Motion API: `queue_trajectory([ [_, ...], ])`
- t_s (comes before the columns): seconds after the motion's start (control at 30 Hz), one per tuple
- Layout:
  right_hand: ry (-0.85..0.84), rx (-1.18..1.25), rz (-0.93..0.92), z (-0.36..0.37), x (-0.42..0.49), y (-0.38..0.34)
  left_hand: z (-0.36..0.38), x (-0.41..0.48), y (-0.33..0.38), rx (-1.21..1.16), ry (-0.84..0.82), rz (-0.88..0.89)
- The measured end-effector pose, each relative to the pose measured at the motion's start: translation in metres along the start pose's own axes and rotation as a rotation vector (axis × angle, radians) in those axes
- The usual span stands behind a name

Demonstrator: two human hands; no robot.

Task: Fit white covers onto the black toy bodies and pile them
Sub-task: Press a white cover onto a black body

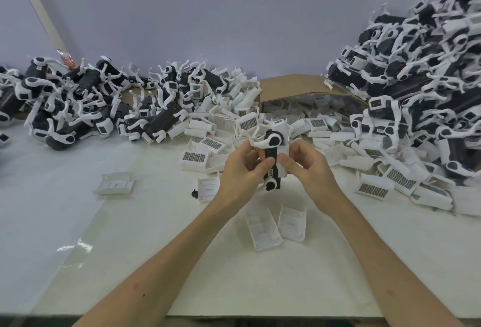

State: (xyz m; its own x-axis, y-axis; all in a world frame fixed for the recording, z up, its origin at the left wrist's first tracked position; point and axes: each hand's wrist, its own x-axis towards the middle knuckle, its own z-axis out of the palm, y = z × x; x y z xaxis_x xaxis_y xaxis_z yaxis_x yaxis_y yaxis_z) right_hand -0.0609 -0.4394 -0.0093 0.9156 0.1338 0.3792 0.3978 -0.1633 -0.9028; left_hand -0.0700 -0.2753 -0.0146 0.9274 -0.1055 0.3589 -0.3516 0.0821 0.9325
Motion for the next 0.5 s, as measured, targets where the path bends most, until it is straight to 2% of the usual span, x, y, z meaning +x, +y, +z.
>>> queue_trajectory([
  [0.13, -0.017, 0.226, 0.054, -0.004, 0.003, -0.007, -0.004, 0.003, 0.006, -0.24, -0.068, -0.126],
  [0.2, 0.007, 0.231, 0.037, -0.006, 0.004, -0.011, -0.005, 0.005, 0.009, -0.289, -0.1, -0.162],
  [0.3, 0.033, 0.25, 0.027, -0.008, 0.003, -0.013, -0.006, 0.006, 0.009, -0.296, -0.148, -0.163],
  [0.43, -0.075, 0.198, 0.102, -0.003, 0.0, -0.012, -0.006, 0.006, 0.008, -0.22, -0.186, -0.119],
  [0.5, -0.075, 0.15, 0.095, 0.003, -0.001, -0.012, -0.008, 0.006, 0.011, -0.206, -0.168, -0.121],
])
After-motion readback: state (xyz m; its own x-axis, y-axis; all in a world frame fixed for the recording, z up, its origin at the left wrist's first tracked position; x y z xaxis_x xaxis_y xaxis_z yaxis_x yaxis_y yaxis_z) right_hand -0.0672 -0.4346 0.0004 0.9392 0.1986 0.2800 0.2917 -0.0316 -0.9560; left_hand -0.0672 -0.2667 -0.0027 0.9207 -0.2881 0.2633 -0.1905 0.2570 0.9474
